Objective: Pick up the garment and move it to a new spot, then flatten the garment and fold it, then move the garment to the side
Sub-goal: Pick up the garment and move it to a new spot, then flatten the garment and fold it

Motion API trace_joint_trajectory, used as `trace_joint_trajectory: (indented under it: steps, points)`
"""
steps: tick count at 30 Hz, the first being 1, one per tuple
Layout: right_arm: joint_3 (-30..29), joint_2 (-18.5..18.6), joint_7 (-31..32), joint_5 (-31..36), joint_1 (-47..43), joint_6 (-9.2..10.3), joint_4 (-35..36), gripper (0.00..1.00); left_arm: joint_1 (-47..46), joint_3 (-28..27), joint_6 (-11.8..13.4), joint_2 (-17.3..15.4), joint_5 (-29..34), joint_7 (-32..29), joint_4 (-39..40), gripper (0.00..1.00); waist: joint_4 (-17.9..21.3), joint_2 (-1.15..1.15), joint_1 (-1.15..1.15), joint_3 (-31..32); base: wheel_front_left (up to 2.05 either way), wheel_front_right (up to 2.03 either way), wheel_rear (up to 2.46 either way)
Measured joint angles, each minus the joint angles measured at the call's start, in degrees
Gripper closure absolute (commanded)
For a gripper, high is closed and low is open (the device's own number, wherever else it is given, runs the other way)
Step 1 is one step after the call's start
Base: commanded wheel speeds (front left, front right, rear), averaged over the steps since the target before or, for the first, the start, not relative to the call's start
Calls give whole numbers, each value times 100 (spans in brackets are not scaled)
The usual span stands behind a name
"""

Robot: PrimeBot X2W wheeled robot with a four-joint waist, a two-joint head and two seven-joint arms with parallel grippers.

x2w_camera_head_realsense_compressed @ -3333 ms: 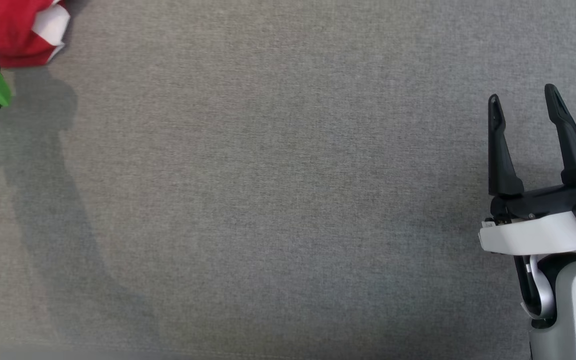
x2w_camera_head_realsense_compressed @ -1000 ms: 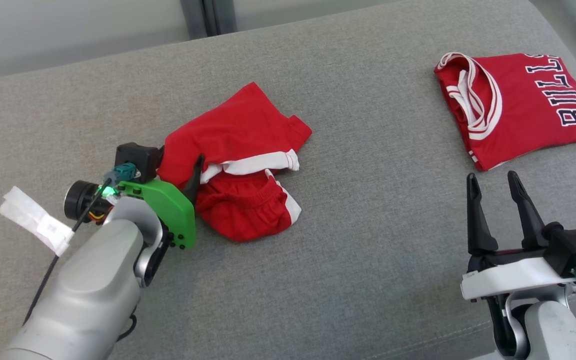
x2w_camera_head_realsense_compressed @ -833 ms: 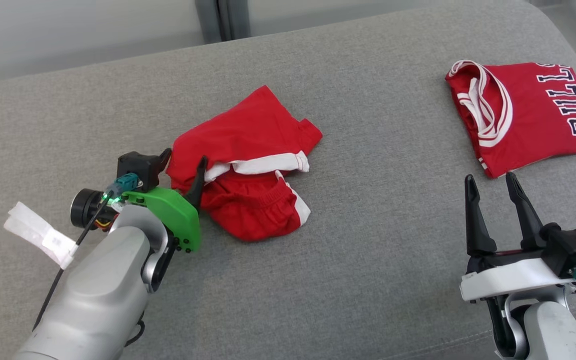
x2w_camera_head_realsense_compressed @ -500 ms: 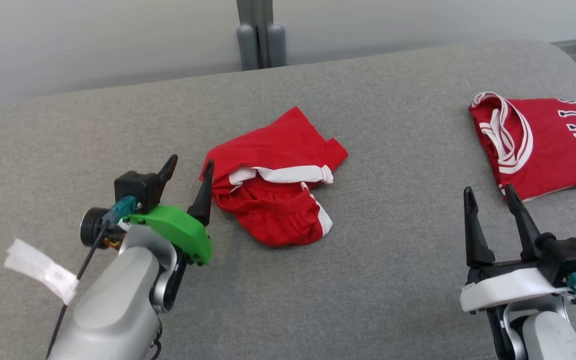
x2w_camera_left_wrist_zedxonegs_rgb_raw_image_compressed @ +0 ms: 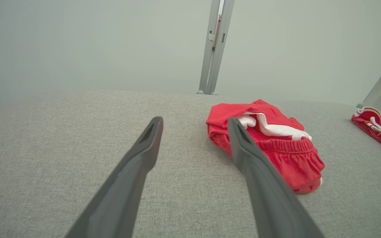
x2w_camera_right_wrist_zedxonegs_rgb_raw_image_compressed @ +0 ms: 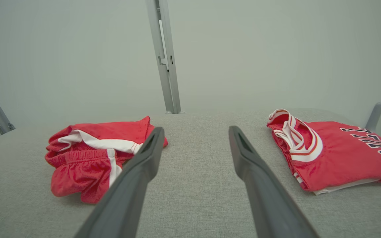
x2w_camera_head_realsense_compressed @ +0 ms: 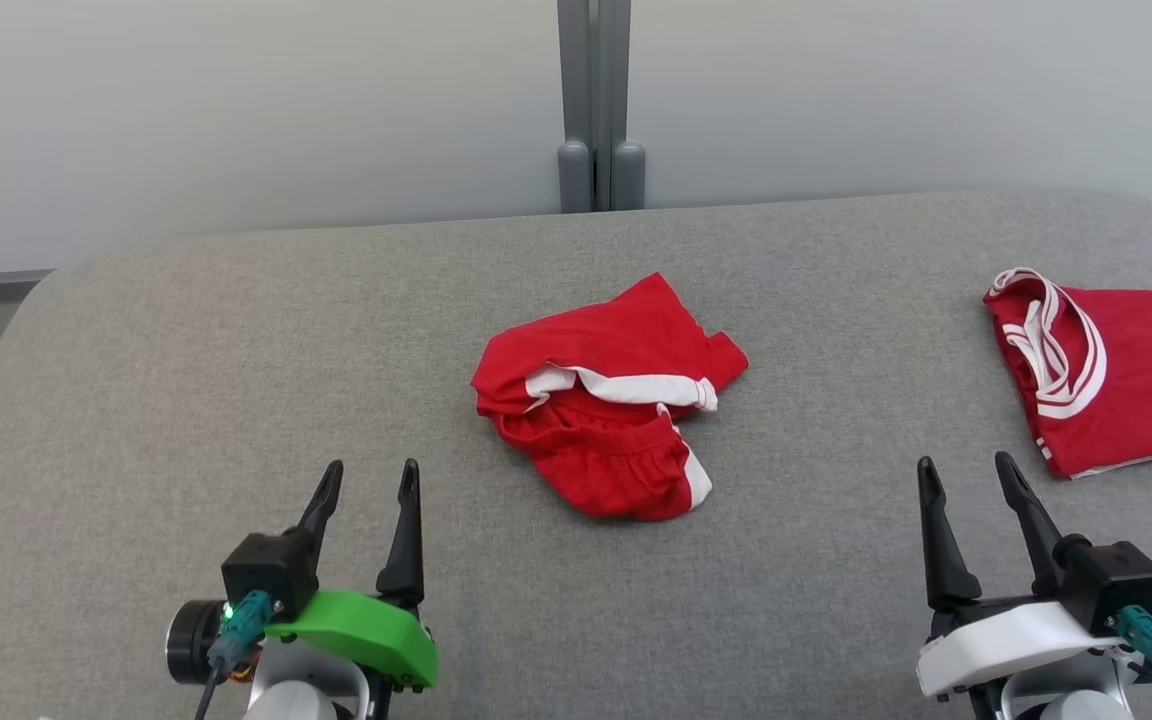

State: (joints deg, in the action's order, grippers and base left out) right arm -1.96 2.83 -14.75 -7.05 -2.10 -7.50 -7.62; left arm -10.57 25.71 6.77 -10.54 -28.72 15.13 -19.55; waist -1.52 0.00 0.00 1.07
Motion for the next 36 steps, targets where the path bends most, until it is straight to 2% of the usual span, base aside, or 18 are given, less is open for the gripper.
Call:
trace_joint_trajectory:
  steps: [9, 23, 32, 36]
  points:
    - [413, 0, -23, -222, -59, 0, -131, 0, 515, -497, -129, 216, 369, 0, 182, 0, -44, 0, 0, 70, 0, 0, 0]
    - [393, -1, -25, -205, 4, 0, -197, 0, 558, -848, -332, 439, 680, 0, 51, 0, -87, 0, 0, 30, 0, 0, 0]
    - [368, -1, -25, -189, 18, 0, -222, 0, 502, -783, -532, 527, 860, 0, -57, 0, 25, 0, 0, -33, 0, 0, 0]
    - [357, 0, -27, -174, 70, 0, -223, 0, 96, -582, -648, 573, 983, -1, -132, 0, 115, 0, 0, -104, 0, 0, 0]
